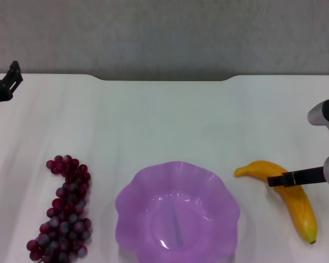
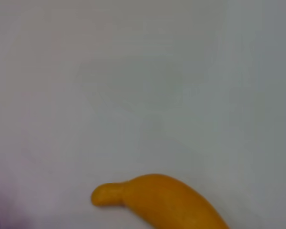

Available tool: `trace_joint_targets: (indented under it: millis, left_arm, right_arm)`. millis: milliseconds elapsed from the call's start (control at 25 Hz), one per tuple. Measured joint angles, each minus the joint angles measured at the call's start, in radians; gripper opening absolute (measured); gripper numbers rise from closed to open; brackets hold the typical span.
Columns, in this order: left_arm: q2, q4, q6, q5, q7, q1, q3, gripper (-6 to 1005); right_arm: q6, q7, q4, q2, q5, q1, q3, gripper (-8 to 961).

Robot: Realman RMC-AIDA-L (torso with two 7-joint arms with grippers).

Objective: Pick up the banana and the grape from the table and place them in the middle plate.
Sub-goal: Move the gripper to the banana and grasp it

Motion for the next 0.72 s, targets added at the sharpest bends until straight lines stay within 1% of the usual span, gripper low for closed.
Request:
trace_joint_targets:
  millis: [200,440,720]
  left_arm:
    - [0.001,0.0,0.0,0.003,0.0,-0.001,0.001,743]
    - [0.001,0.0,0.0,0.006,0.0,-0.002,0.001,743]
    - [0.002,0.001,0.0,0.007,0.0,-0.004,0.004,743]
  right_arm:
    - [-0.011,0.001,0.01,0.002,0.003,0.006,0.0,725]
    - [-0.011,0.002,0.011,0.001,0.001,0.006,0.001,523]
    - [-0.013,-0.012,0.014,0.0,-0.003,0.002,0.006,522]
